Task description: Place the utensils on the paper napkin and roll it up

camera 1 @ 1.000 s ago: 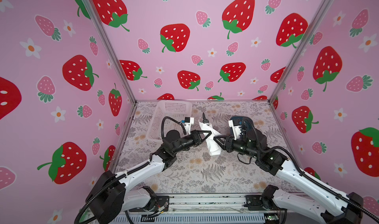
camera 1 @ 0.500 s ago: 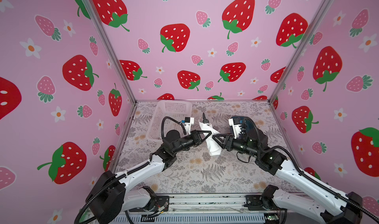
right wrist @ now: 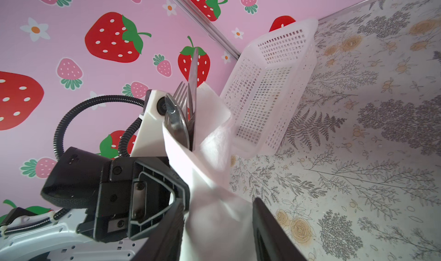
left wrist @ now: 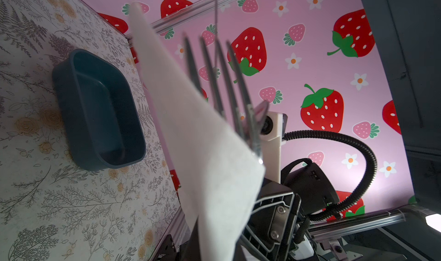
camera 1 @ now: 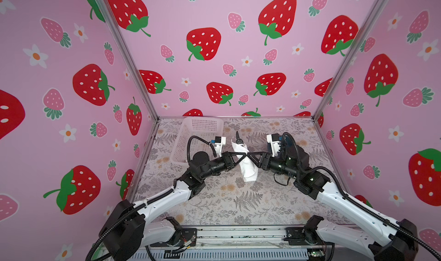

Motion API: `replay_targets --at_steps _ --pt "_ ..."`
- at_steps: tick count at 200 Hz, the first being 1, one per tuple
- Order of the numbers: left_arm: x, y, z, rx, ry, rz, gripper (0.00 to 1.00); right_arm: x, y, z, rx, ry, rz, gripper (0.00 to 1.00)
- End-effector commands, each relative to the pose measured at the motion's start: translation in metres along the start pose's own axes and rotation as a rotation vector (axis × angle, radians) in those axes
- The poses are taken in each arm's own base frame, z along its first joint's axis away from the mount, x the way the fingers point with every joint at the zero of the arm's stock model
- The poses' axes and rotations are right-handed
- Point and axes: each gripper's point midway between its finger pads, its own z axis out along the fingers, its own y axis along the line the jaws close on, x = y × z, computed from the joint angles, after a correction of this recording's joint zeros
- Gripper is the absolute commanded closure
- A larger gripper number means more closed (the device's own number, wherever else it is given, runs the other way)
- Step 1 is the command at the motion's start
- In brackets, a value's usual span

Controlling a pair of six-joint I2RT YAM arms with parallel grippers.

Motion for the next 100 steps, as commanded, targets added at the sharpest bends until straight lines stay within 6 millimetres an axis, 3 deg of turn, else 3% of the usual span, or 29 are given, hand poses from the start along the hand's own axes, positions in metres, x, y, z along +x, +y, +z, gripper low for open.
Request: replay_targets --at_steps 1,29,39,63,100 --pt "-0.006 -0.028 -0.002 0.083 -0.008 0.045 0.89 -0.003 0.018 0.000 -0.090 0.011 0.010 0.50" --pt "-0.007 -0.028 -0.002 0.086 -0.012 0.045 0.89 0.005 0.023 0.000 -0.134 0.048 0.013 0.49" --pt "-0.008 -0.029 -0.002 0.087 -0.014 0.045 0.89 0.008 0.022 -0.001 -0.133 0.057 0.015 0.44" --pt "-0.009 -0.031 -0.002 0.090 -0.018 0.049 0.89 0.018 0.014 -0.003 -0.122 0.081 0.025 0.43" --pt "-0.009 -0.031 -0.002 0.090 -0.017 0.049 0.90 0.028 0.020 -0.005 -0.174 0.122 0.018 0.43"
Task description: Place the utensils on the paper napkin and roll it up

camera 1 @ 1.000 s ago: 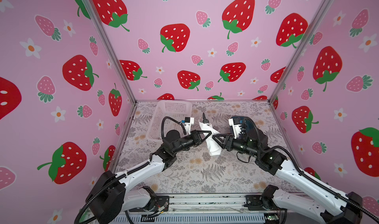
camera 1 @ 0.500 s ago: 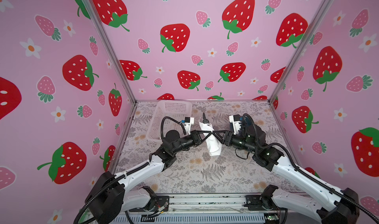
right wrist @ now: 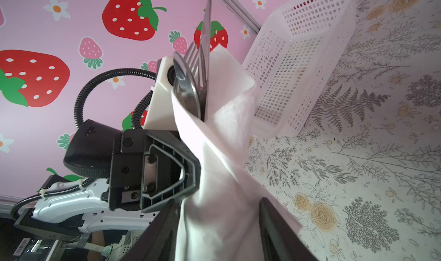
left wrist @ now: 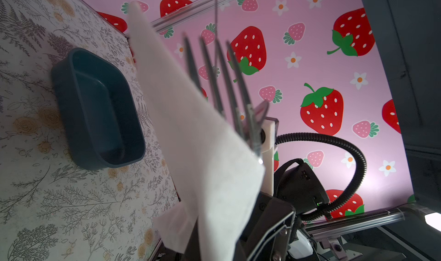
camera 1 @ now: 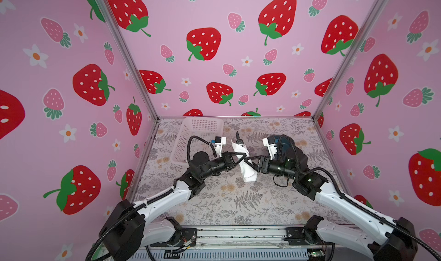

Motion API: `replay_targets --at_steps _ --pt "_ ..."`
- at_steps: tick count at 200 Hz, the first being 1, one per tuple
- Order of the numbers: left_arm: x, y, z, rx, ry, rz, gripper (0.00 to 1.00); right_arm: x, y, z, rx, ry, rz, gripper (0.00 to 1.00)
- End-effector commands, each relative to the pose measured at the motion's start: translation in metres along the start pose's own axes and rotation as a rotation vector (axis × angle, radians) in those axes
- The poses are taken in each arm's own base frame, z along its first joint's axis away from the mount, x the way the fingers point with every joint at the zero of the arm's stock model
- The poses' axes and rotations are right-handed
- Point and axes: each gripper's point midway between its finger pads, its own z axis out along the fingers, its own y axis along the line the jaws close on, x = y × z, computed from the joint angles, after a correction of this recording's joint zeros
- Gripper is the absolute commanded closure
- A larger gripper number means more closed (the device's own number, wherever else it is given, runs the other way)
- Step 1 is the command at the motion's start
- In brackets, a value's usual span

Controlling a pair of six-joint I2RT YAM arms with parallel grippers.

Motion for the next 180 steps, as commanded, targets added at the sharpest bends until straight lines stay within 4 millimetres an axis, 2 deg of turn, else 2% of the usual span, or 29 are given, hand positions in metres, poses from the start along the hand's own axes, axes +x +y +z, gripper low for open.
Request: replay_targets --at_steps 1,72,120,124,155,180 --pt "-0.009 -0.031 -0.002 0.090 -0.018 0.048 0.90 0.002 0.016 -0.005 -0.080 0.014 -0.019 0.43" --pt "-0.010 -0.031 0.000 0.092 -0.018 0.045 0.89 0.015 0.034 -0.003 -0.202 0.096 -0.051 0.48" --pt "-0.010 -0.030 0.001 0.090 -0.020 0.044 0.89 0.018 0.034 0.002 -0.219 0.120 -0.054 0.48" --pt "-0.010 -0.030 0.001 0.089 -0.021 0.044 0.89 0.018 0.034 0.002 -0.221 0.119 -0.056 0.51" --pt "-0.010 -0.029 0.002 0.086 -0.020 0.042 0.90 0.022 0.034 0.003 -0.228 0.133 -0.061 0.57" --pt "-0.010 -0.029 0.002 0.086 -0.019 0.044 0.90 0.026 0.031 0.006 -0.225 0.149 -0.056 0.57"
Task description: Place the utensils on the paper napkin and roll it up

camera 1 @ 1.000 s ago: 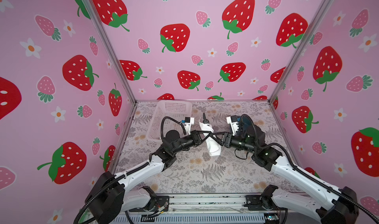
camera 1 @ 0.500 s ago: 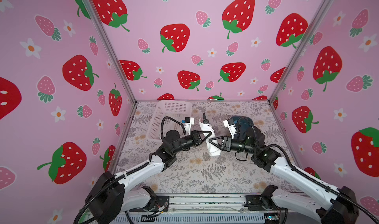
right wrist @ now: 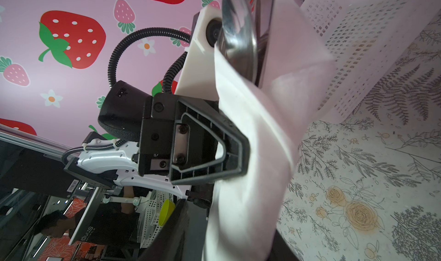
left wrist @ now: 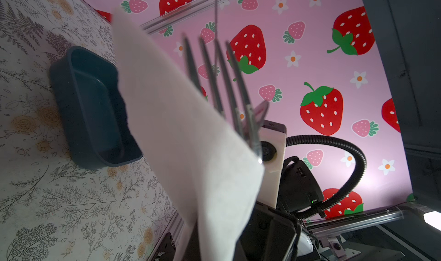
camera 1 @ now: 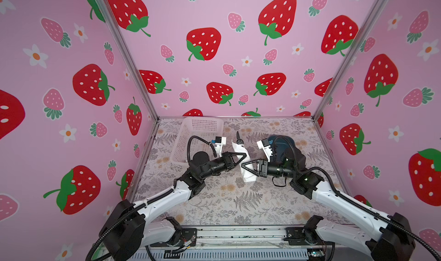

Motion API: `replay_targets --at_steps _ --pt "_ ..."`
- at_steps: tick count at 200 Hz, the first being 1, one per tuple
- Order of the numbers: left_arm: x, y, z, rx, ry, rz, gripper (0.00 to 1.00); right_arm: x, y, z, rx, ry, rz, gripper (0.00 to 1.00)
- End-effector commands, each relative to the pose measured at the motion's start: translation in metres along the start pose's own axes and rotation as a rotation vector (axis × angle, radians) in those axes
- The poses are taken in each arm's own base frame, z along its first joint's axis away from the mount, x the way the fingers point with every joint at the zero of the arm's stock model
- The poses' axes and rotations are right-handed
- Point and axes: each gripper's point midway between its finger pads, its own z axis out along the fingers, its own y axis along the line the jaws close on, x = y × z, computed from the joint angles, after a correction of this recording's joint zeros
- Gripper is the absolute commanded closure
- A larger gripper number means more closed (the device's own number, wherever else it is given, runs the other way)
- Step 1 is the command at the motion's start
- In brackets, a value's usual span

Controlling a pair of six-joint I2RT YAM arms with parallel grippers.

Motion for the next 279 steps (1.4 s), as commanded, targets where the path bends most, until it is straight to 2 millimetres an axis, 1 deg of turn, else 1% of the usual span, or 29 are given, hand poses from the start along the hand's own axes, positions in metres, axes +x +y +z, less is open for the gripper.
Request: replay_targets --at_steps 1,16,42,55,91,124,170,197,214,231,257,279 --pt "-0.011 -0.028 0.002 0.085 -0.022 0.044 0.90 0.007 0.008 0.003 -0.050 0.028 -0.025 0.57" --pt "-0.011 -0.029 0.002 0.086 -0.022 0.044 0.89 0.008 0.006 0.004 -0.047 0.032 -0.023 0.58" --pt "-0.010 -0.027 0.002 0.080 -0.021 0.044 0.89 0.008 0.006 0.004 -0.049 0.032 -0.026 0.65" --pt "-0.010 -0.026 0.002 0.078 -0.020 0.044 0.89 0.006 0.007 0.004 -0.047 0.024 -0.029 0.67" --pt "-0.006 -0.017 0.000 0.043 -0.013 0.044 0.88 -0.001 0.008 0.000 -0.028 -0.021 -0.042 0.73" --pt "-0.003 -0.008 -0.002 0.009 -0.003 0.041 0.86 -0.001 0.010 -0.001 -0.038 -0.023 -0.047 0.80" --pt "-0.001 0.003 -0.002 -0.032 -0.004 0.020 0.75 -0.005 0.011 -0.003 -0.025 -0.044 -0.071 0.84" --pt "0.002 0.008 -0.003 -0.052 0.006 0.011 0.61 -0.008 0.006 -0.004 0.012 -0.060 -0.089 0.84" --pt "0.005 0.009 -0.002 -0.052 0.022 0.008 0.49 -0.009 0.004 -0.004 0.023 -0.066 -0.105 0.84" --pt "0.009 0.012 0.000 -0.051 0.044 0.003 0.40 -0.009 0.003 -0.004 0.029 -0.066 -0.116 0.84" --pt "0.010 0.006 0.005 -0.021 0.064 0.015 0.37 -0.007 0.004 -0.001 0.015 -0.055 -0.123 0.84" --pt "0.008 0.002 0.010 -0.009 0.070 0.019 0.37 -0.006 0.005 0.000 0.005 -0.049 -0.124 0.84"
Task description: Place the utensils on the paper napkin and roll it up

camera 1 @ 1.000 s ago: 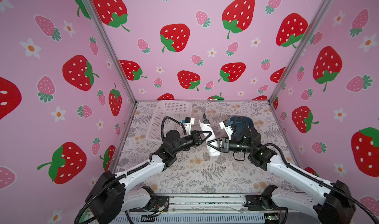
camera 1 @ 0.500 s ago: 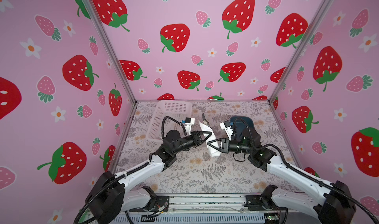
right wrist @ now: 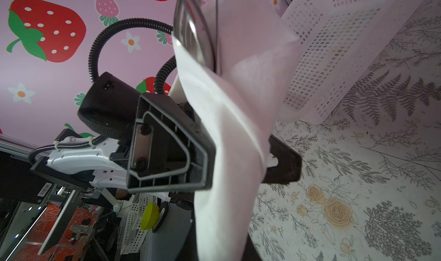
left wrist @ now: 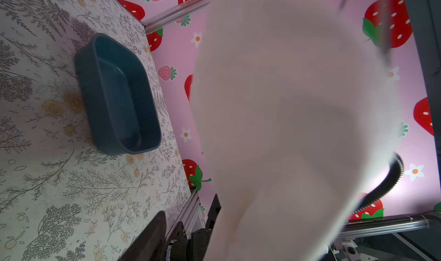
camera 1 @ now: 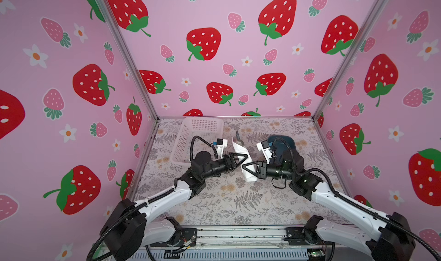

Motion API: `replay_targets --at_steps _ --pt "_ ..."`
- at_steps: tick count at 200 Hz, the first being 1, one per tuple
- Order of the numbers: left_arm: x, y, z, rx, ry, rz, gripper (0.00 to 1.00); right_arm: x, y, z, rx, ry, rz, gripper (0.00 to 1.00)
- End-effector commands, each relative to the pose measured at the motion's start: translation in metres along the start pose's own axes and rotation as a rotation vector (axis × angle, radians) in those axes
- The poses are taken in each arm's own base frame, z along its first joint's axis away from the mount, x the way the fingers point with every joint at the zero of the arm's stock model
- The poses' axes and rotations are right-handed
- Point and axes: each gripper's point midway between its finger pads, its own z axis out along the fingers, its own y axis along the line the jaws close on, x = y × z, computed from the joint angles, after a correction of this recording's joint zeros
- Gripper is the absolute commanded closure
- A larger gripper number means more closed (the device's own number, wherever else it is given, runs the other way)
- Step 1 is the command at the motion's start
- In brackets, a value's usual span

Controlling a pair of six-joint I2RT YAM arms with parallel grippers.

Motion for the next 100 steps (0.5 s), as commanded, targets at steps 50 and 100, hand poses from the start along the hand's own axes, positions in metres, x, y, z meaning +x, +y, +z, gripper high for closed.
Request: replay_targets --at_steps 50,100 --pt "-0.012 -0.034 0.011 0.123 -0.005 0.041 0.56 -0.005 0.017 -0.002 -0.057 -0.022 -0.070 0.82" --pt "-0.014 -0.040 0.011 0.148 -0.012 0.051 0.76 -0.001 0.010 -0.004 -0.038 -0.022 -0.063 0.78"
